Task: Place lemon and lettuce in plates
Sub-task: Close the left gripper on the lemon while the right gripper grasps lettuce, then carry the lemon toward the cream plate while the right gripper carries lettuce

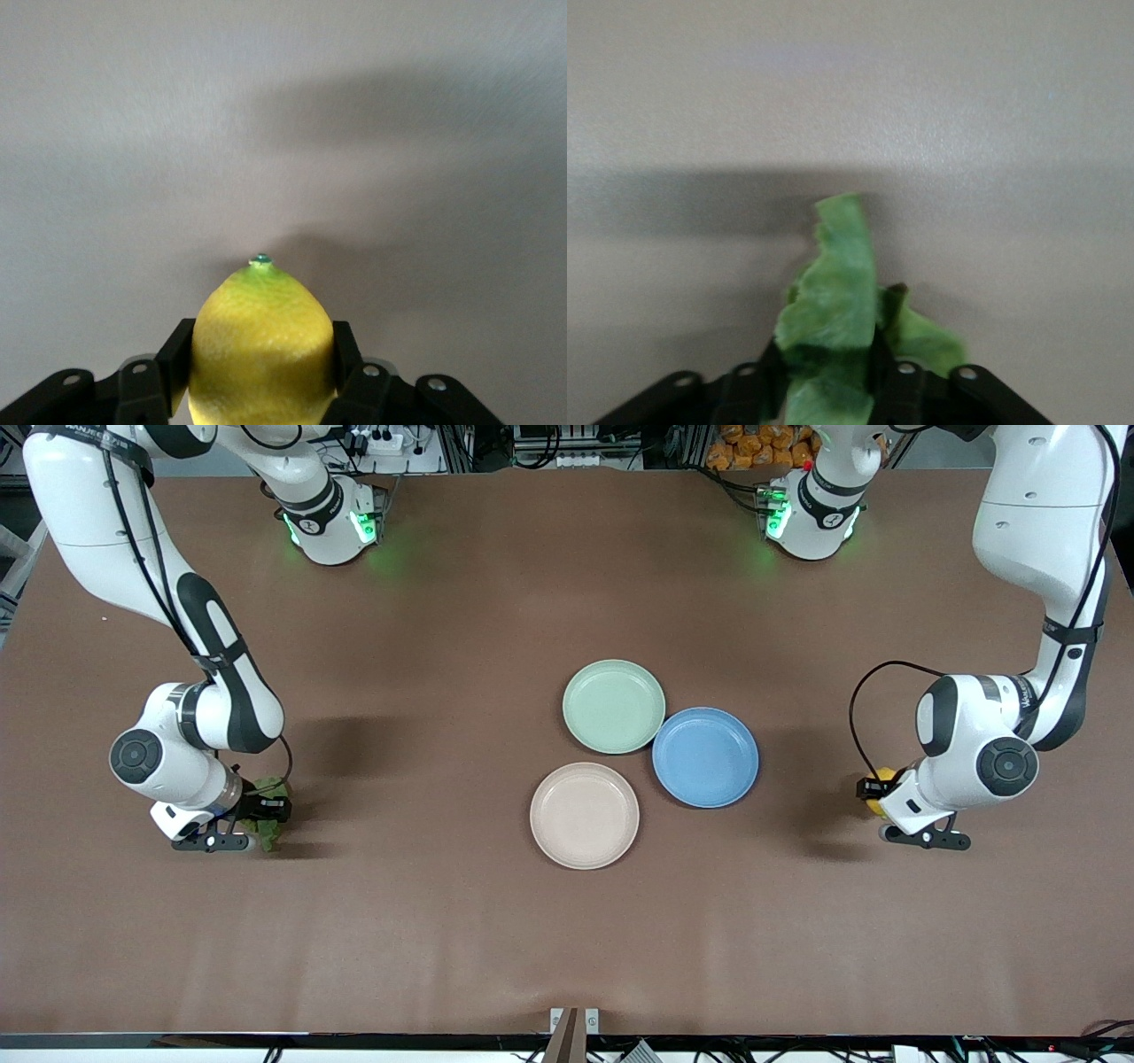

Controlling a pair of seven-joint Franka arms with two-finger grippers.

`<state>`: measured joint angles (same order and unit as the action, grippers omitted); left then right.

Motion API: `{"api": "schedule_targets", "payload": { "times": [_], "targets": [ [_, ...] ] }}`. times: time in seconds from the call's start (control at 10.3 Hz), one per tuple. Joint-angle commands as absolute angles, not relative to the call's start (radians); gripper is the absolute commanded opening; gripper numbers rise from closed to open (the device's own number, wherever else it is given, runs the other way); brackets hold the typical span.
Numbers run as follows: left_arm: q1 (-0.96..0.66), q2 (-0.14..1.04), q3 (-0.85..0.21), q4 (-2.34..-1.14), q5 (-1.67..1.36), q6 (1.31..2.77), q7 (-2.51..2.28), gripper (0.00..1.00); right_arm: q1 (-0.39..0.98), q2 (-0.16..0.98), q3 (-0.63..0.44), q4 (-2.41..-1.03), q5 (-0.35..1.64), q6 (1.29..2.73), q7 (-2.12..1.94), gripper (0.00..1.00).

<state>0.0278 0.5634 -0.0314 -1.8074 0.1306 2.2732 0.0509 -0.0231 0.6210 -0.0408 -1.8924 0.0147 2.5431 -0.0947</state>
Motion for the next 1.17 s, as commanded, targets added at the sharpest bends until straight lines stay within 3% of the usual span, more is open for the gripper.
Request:
{"api": "schedule_targets", "payload": {
  "times": [0.0,0.19,0.68,1.07],
  "targets": [
    [0.025,0.531,-0.069,-1.784,0.085,2.267,-0.048,0.00,-0.048,0.647,-0.006,-1.870,0.029,2.551,-0.132,0.00],
    [0.021,0.537,-0.119,-1.729,0.080,2.269,-0.162,0.00,-0.041,0.605,0.008,-1.835,0.031,2.466,-0.126,0.00],
    [-0.038,0.581,-0.189,-1.648,0.081,2.269,-0.467,0.00,0.076,0.361,0.003,-1.727,0.130,2.024,0.067,0.00],
    [-0.139,0.633,-0.189,-1.560,0.045,2.269,-0.668,0.00,0.308,0.244,0.008,-1.723,0.202,1.976,0.572,0.00]
  ]
}}
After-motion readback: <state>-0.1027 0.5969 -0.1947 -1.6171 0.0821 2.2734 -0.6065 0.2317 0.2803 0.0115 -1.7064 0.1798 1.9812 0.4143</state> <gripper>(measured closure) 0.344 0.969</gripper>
